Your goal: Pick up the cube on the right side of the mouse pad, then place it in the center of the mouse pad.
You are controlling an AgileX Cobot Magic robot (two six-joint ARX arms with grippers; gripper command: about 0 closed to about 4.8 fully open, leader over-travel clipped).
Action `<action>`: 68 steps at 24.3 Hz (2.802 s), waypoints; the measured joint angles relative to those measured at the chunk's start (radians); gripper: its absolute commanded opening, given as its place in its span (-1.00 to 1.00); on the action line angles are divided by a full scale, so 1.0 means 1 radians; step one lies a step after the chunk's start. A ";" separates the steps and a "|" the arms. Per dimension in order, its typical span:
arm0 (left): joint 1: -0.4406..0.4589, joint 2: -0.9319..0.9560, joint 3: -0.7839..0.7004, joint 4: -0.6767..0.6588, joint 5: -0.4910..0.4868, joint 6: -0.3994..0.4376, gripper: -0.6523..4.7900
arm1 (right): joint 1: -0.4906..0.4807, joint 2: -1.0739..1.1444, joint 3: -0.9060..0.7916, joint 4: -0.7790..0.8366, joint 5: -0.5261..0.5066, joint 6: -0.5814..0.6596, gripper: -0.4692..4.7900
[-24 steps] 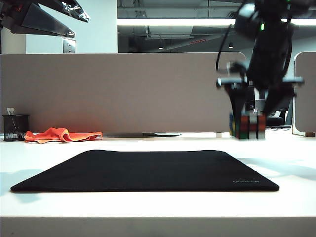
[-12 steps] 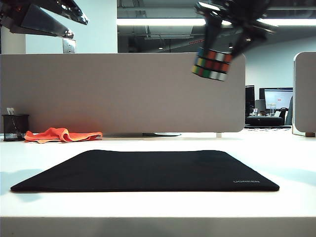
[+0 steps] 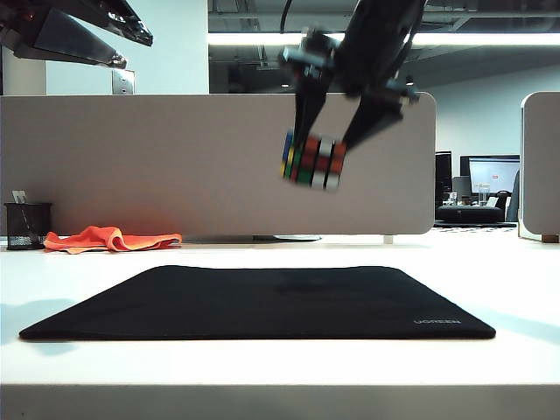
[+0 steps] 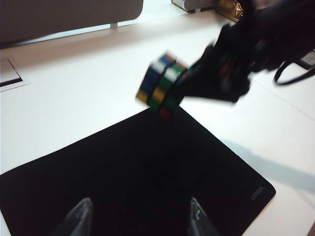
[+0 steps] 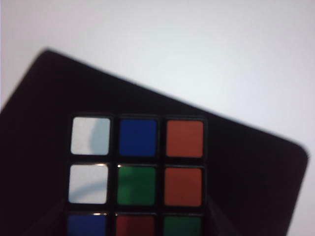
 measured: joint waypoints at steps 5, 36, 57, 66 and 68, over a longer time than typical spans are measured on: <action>0.000 0.000 0.000 -0.003 0.000 0.000 0.15 | 0.044 0.087 0.000 -0.039 -0.001 0.000 0.37; 0.000 0.000 0.000 -0.025 -0.004 0.025 0.00 | -0.021 -0.182 0.002 -0.037 0.129 -0.091 -0.79; 0.000 -0.172 0.000 -0.166 -0.261 0.026 -0.78 | -0.271 -0.607 -0.225 -0.011 0.176 -0.103 -0.84; 0.000 -0.336 -0.079 -0.242 -0.276 0.008 -0.78 | -0.270 -0.967 -0.587 0.088 0.176 -0.105 -0.84; 0.000 -0.373 -0.108 -0.247 -0.277 -0.005 -0.78 | -0.270 -1.032 -0.628 0.092 0.176 -0.105 -0.84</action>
